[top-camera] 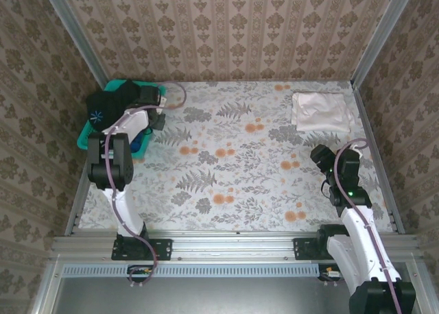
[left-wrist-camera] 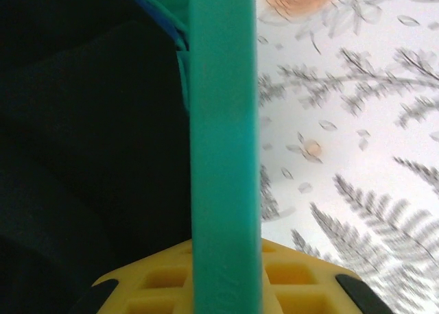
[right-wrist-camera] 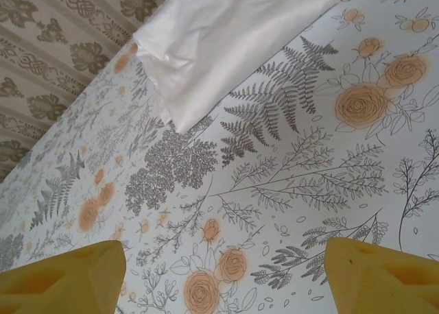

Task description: Fold and stack the t-shirts

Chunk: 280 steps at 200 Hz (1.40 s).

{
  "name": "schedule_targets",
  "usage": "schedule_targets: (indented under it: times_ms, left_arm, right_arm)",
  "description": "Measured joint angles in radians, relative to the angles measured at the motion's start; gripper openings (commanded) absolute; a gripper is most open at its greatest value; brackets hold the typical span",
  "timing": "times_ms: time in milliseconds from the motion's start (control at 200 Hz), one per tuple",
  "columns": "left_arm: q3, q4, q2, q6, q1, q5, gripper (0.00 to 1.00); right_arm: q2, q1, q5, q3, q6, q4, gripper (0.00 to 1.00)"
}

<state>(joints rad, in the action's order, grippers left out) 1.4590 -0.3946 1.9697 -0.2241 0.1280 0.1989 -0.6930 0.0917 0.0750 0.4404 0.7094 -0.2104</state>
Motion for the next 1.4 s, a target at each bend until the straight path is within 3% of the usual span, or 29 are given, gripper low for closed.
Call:
schedule_targets:
  times_ms: [370,620,710,850,925,995,1115,1205,1340,1400]
  left_arm:
    - [0.213,-0.015,0.156,-0.037,-0.040,0.052,0.12]
    - [0.319,-0.028,0.226,-0.040,-0.052,0.089,0.25]
    - [0.324,-0.027,0.227,-0.042,-0.051,0.101,0.44]
    - [0.354,-0.042,0.226,-0.058,-0.037,0.128,0.58]
    - [0.359,-0.058,0.205,-0.068,-0.022,0.140,0.75]
    - [0.348,-0.072,0.159,-0.066,-0.002,0.147,0.99]
    - [0.319,-0.072,0.045,-0.018,0.019,0.177,1.00]
    - [0.343,-0.076,0.005,0.061,-0.013,0.193,1.00]
    - [0.476,-0.122,0.079,0.191,-0.127,0.182,0.99]
    - [0.571,-0.163,0.157,0.251,-0.179,0.149,0.94]
  right_arm:
    - [0.007,0.004,0.023,0.000,-0.002,-0.001,0.77]
    - [0.006,0.004,0.026,0.000,-0.003,0.000,0.76]
    - [0.006,0.004,0.026,0.000,-0.004,0.000,0.77]
    - [0.006,0.004,0.026,0.000,-0.005,-0.001,0.77]
    - [0.007,0.004,0.026,0.000,-0.005,-0.001,0.77]
    - [0.011,0.004,0.026,0.000,-0.005,-0.003,0.77]
    - [0.026,0.004,0.026,0.000,-0.007,-0.004,0.77]
    - [0.041,0.004,0.018,-0.010,-0.007,-0.002,0.77]
    - [0.052,0.004,-0.028,-0.027,-0.007,0.002,0.77]
    - [0.052,0.004,-0.059,-0.031,-0.007,0.004,0.76]
